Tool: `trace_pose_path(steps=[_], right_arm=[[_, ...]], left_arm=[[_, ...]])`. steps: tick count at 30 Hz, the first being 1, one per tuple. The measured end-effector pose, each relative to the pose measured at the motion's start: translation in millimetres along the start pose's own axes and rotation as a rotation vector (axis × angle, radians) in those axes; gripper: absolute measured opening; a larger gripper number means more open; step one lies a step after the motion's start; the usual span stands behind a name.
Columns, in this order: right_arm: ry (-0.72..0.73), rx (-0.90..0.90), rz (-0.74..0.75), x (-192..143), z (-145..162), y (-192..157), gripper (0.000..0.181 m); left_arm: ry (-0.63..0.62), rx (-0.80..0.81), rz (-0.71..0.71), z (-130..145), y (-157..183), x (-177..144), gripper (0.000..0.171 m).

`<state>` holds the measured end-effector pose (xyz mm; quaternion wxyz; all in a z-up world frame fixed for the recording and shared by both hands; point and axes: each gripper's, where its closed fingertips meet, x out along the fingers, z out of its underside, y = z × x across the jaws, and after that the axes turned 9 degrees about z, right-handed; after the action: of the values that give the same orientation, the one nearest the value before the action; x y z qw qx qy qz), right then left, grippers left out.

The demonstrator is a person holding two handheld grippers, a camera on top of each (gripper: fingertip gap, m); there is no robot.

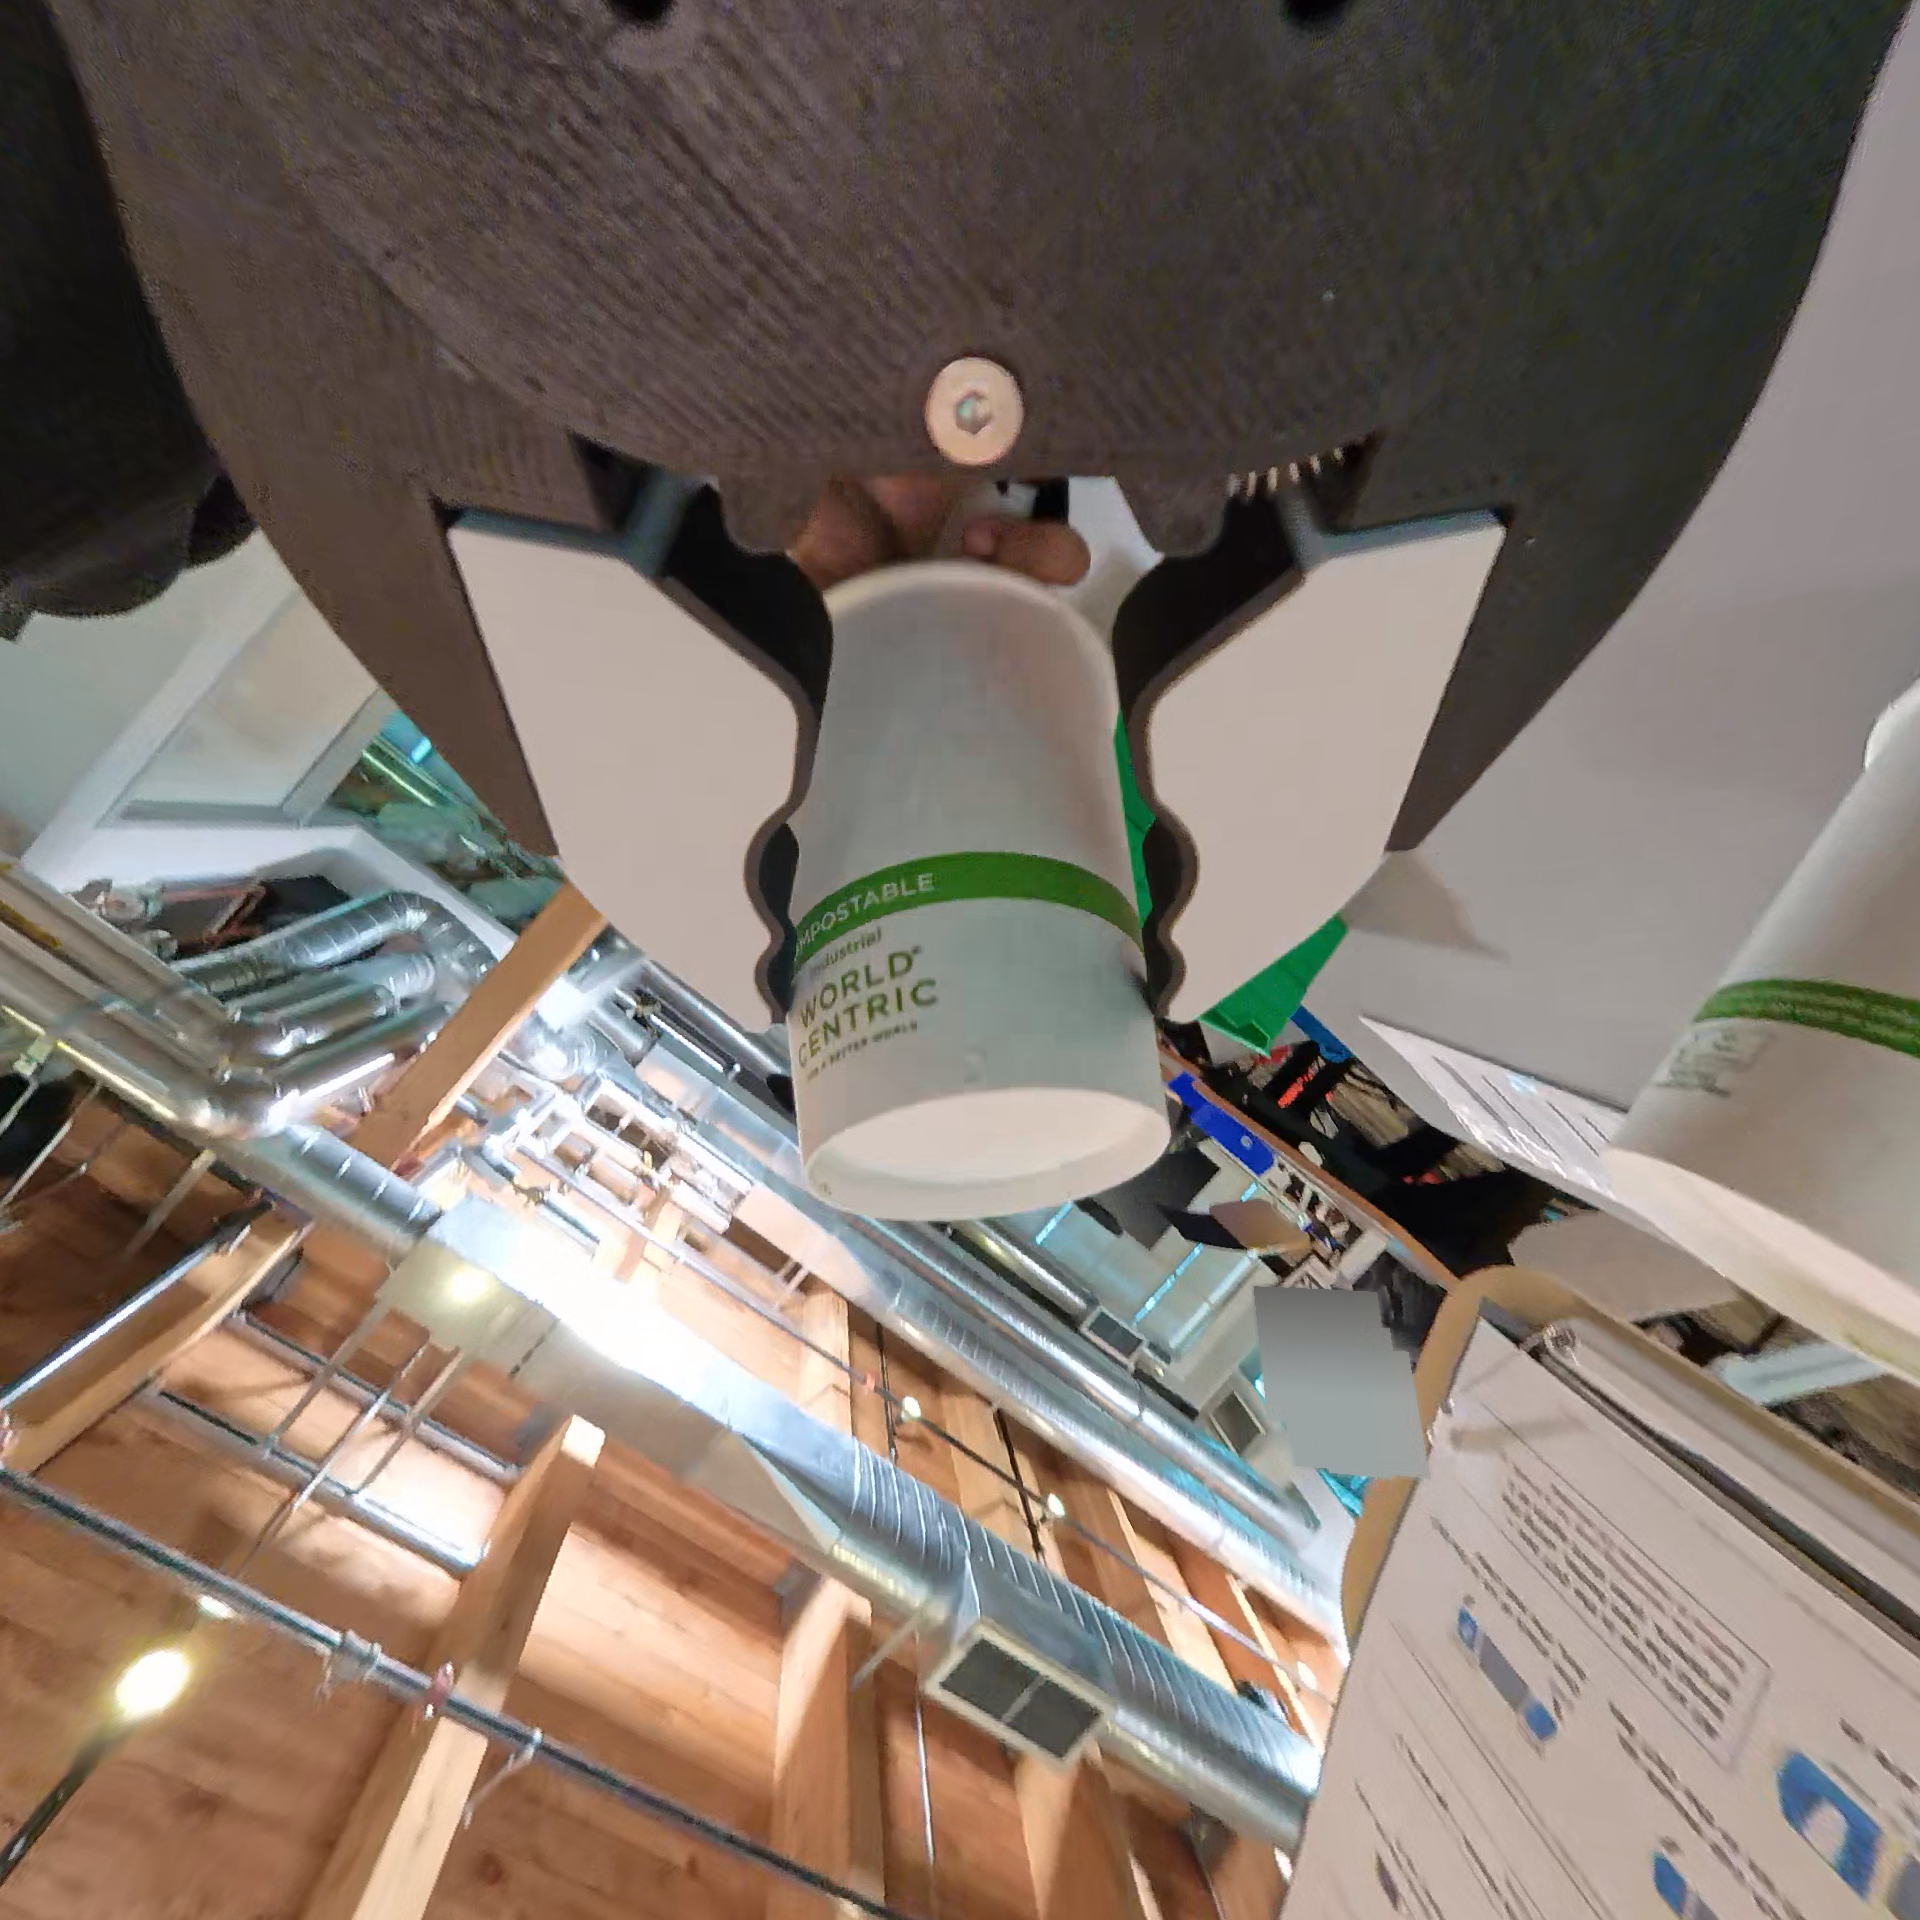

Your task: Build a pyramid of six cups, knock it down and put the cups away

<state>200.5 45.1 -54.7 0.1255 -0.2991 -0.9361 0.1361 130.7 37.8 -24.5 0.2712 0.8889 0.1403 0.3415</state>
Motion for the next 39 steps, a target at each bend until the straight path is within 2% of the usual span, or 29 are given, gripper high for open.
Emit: trace_pose_path(steps=[6,9,11,13,16,20,23,26,29,32,35,37,39], right_arm=[[0.082,0.027,0.044,-12,-21,23,0.017],[0.03,-0.017,0.07,-14,-19,31,0.005],[0.032,-0.029,0.103,-17,-23,38,0.005],[0.002,-0.051,0.168,-19,-20,52,0.003],[-0.052,-0.077,0.179,-20,-14,59,0.003],[-0.159,-0.087,0.155,-18,2,58,0.003],[-0.191,0.012,0.103,-16,8,53,0.003],[-0.217,0.203,0.015,-15,12,47,0.003],[-0.304,0.282,-0.045,-14,26,41,0.003],[-0.368,0.239,-0.082,-12,38,30,0.004],[-0.348,0.195,-0.119,-12,36,20,0.005],[-0.319,0.183,-0.128,-12,33,19,0.006],[-0.275,0.19,-0.131,-11,27,18,0.021]], left_arm=[[-0.159,-0.087,0.022,32,-4,3,0.066],[-0.189,-0.1,0.032,36,-6,2,0.062],[-0.198,-0.054,0.038,32,-6,0,0.062],[-0.245,0.042,0.011,27,-12,-4,0.066],[-0.337,0.266,-0.056,21,-22,-11,0.072],[-0.433,0.653,-0.183,13,-35,-20,0.074],[-0.608,0.932,-0.21,31,-43,-25,0.081],[-0.777,1.044,-0.175,61,-50,-31,0.088],[-0.846,1.208,-0.175,72,-53,-32,0.091],[-0.882,1.267,-0.154,81,-52,-34,0.086],[-0.956,1.255,-0.139,93,-57,-40,0.076],[-0.957,1.271,-0.144,92,-57,-39,0.076],[-0.924,1.229,-0.156,88,-55,-36,0.076]])
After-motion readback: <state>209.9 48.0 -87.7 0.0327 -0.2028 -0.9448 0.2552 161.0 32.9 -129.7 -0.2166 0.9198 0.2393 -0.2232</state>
